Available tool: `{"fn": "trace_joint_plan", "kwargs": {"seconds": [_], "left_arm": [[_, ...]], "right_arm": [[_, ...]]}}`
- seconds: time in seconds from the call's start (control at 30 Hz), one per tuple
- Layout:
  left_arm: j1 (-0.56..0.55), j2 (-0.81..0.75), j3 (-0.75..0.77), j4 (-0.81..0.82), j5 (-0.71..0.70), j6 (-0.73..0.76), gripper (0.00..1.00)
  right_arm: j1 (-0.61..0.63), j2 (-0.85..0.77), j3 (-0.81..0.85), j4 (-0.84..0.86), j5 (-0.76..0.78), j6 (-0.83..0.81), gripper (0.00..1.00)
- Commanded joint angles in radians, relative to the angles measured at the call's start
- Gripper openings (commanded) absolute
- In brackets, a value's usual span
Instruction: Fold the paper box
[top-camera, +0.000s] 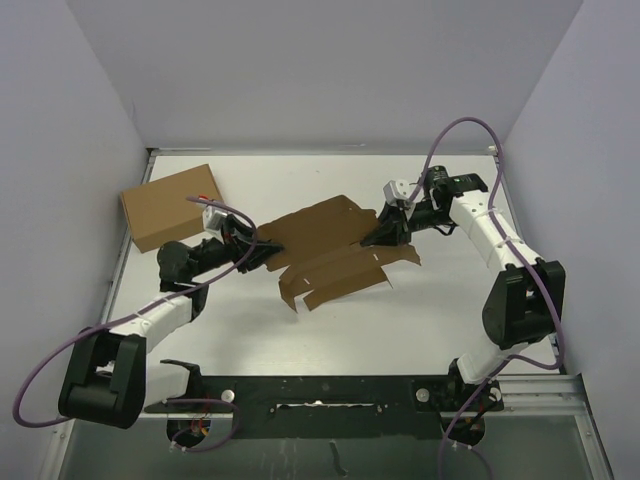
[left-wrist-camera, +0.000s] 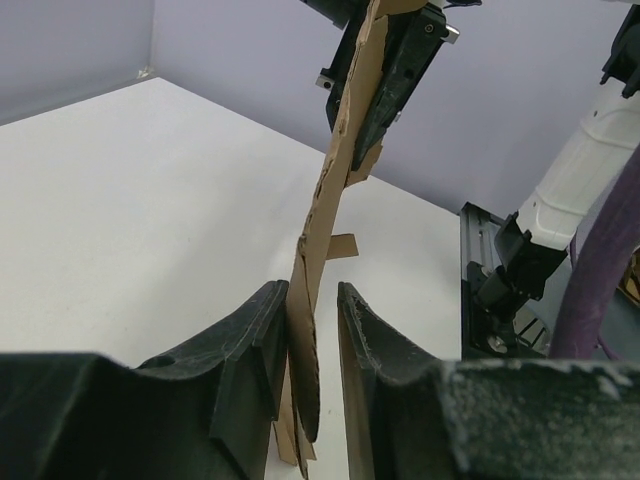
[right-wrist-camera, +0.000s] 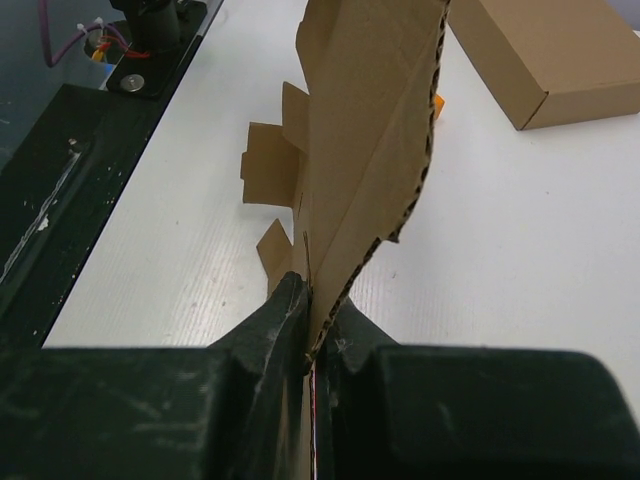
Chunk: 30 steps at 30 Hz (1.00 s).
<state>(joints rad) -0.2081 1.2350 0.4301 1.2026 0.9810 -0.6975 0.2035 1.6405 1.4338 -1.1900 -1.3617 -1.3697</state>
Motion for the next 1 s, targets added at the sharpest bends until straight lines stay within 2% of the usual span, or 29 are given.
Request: {"fn": "trace_joint_plan", "kwargs": {"seconds": [0.0,0.17,0.37,0.43,0.63,0.73,0.97], "left_arm": [[-0.004,-0.062,0.060,-0.084,-0.005,0.026,0.25],[-0.005,-0.061,0.066,-0.086,0.005,0.019,0.22],[-0.015,-0.053,0.078,-0.085,0.022,0.015,0.13],[-0.018,-0.049,0.079,-0.078,0.025,0.016,0.00],[-0.020,-0.066,0.068,-0.068,-0.012,0.007,0.00],[-0.016,-0.074,0.070,-0.122,-0.026,0.032,0.00],[0.003,-0.057,0.057,-0.123,-0.030,0.036,0.00]], "right_arm": [[-0.001,0.002,0.040,-0.016,-0.033,-0.028,0.00],[-0.001,0.004,0.040,-0.017,-0.030,-0.028,0.00],[-0.001,0.007,0.041,-0.017,-0.030,-0.026,0.00],[-0.001,0.009,0.042,-0.017,-0.030,-0.025,0.00],[-0.003,0.020,0.042,0.029,-0.007,0.047,0.00],[-0.013,0.021,0.037,0.075,0.012,0.123,0.13],[-0.076,0.004,0.033,0.053,0.014,0.115,0.51]]}}
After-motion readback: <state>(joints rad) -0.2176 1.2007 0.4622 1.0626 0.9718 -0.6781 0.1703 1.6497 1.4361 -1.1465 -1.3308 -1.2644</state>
